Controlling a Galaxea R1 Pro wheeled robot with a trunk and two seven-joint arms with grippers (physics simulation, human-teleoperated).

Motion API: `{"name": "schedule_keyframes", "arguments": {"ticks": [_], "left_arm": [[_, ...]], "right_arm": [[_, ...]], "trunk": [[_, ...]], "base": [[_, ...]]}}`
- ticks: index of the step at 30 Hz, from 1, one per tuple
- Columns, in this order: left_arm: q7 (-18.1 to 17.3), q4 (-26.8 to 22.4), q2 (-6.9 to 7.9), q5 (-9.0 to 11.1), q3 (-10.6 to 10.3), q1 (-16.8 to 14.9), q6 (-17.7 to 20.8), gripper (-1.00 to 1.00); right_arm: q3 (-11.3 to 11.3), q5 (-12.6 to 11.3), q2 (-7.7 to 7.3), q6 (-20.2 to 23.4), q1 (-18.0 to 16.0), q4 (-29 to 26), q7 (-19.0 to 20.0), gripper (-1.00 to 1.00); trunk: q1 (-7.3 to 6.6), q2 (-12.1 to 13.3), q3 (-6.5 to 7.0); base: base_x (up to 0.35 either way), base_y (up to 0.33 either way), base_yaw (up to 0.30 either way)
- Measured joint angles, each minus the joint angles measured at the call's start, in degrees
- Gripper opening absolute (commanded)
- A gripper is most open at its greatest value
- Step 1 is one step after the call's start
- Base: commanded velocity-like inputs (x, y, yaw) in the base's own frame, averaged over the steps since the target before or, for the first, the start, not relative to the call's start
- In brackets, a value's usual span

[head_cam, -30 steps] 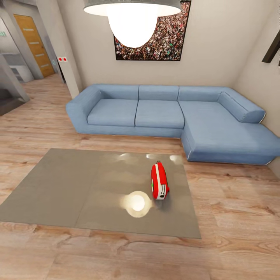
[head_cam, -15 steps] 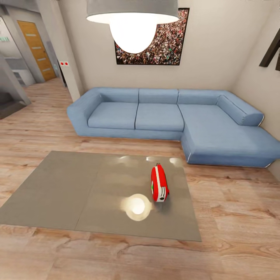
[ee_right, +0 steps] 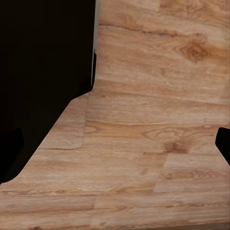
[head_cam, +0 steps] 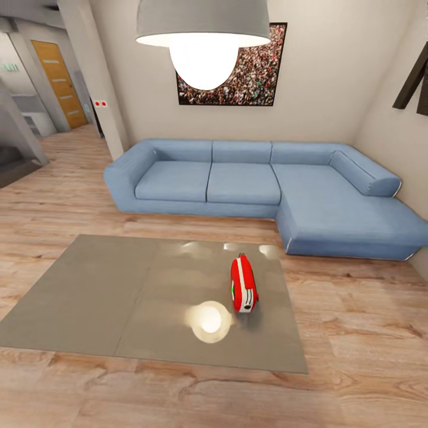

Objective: Turn on the radio receiver that's on the table in the living room.

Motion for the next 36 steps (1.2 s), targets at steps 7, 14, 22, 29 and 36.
{"name": "schedule_keyframes", "arguments": {"ticks": [7,14,22,29,36], "left_arm": [[0.0,0.0,-0.01,0.0,0.0,0.0,0.0,-1.0],[0.0,0.0,0.0,0.0,0.0,0.0,0.0,-1.0],[0.0,0.0,0.0,0.0,0.0,0.0,0.0,-1.0],[0.0,0.0,0.0,0.0,0.0,0.0,0.0,-1.0],[0.0,0.0,0.0,0.0,0.0,0.0,0.0,-1.0]], "right_arm": [[0.0,0.0,0.01,0.0,0.0,0.0,-0.1,1.0],[0.0,0.0,0.0,0.0,0.0,0.0,-0.1,1.0],[0.0,0.0,0.0,0.0,0.0,0.0,-0.1,1.0],[0.0,0.0,0.0,0.0,0.0,0.0,-0.1,1.0],[0.0,0.0,0.0,0.0,0.0,0.0,-0.1,1.0]], "trunk": [[0.0,0.0,0.64],[0.0,0.0,1.28],[0.0,0.0,2.02],[0.0,0.0,2.66],[0.0,0.0,3.3]], "base": [[0.0,0.0,0.0],[0.0,0.0,0.0],[0.0,0.0,0.0],[0.0,0.0,0.0],[0.0,0.0,0.0]]}}
